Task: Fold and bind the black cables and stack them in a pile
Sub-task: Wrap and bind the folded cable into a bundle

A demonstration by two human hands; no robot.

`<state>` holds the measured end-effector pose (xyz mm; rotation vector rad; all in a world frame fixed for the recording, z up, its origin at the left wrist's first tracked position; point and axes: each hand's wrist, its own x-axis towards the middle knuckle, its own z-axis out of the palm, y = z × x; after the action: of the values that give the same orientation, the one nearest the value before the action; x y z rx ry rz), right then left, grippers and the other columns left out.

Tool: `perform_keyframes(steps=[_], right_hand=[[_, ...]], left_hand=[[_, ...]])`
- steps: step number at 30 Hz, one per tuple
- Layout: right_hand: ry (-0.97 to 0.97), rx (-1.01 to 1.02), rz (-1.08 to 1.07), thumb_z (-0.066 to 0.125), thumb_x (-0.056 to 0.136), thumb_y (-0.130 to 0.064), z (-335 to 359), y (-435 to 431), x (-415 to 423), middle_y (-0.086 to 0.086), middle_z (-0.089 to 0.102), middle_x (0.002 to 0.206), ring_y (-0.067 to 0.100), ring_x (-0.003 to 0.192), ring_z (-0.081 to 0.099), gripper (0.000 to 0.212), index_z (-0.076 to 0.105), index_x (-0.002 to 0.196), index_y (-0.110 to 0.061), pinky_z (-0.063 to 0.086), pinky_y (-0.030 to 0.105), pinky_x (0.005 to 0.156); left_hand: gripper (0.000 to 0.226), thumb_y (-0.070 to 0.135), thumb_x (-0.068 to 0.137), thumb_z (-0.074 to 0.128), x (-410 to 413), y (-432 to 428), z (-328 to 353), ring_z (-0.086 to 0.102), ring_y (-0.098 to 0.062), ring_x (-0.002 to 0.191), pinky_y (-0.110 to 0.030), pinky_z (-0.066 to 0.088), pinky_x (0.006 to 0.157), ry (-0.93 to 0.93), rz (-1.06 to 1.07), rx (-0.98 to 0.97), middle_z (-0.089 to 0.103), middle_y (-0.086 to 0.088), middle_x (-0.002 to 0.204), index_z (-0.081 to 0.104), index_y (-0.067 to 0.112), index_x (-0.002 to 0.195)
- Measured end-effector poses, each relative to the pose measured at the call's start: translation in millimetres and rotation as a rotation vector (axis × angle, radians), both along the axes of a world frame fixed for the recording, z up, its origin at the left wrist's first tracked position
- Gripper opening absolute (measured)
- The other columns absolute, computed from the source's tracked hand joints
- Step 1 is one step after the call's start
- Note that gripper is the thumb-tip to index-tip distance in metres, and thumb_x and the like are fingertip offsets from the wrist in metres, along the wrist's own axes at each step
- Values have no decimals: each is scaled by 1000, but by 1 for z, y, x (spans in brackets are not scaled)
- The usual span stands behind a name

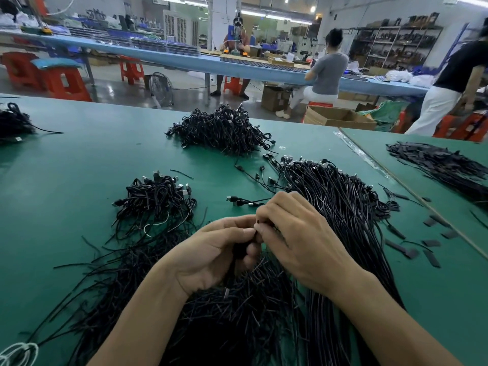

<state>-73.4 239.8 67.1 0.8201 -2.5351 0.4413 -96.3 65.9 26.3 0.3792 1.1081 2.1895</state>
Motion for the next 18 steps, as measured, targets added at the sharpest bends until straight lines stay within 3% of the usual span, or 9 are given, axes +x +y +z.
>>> perform_keyframes(steps=[3,5,8,11,14,18], right_hand=[[19,9,-8,52,100,-24,1,-2,0,-6,55,95,15,90,47,15,64,96,-17,44,29,81],[34,98,12,51,101,-24,2,-1,-1,-5,56,96,16,91,48,16,64,98,-17,47,30,81],[14,187,4,48,101,-28,3,0,-4,-5,56,99,16,92,48,20,65,103,-17,49,34,82],[25,185,-27,50,100,-27,-4,-3,-5,-4,55,96,16,90,47,17,64,100,-17,48,32,83],[79,96,-100,52,99,-24,-14,-8,-4,-3,54,92,17,87,47,13,61,94,-16,48,34,81],[168,1,-169,52,97,-22,-23,-13,-1,1,56,93,21,90,49,14,62,94,-13,46,37,81]], left_hand=[[35,4,85,61,-4,-4,-7,69,-21,85,-38,59,86,46,43,-36,67,-14,96,59,-4,119],[43,5,83,66,-5,-6,-10,66,-24,94,-39,53,92,112,101,-141,65,-18,103,54,-11,122],[35,17,77,82,-5,-7,-9,56,-21,86,-29,47,83,257,197,-371,62,-11,93,71,4,107],[10,29,74,78,-3,-3,-5,44,-11,63,-17,39,59,343,230,-519,51,-2,72,76,26,82],[11,30,74,77,-1,0,-5,45,-9,52,-18,38,48,324,258,-534,54,-3,67,73,22,81],[28,23,75,74,2,3,-2,61,-14,53,-21,52,50,241,304,-429,61,-10,71,71,4,95]])
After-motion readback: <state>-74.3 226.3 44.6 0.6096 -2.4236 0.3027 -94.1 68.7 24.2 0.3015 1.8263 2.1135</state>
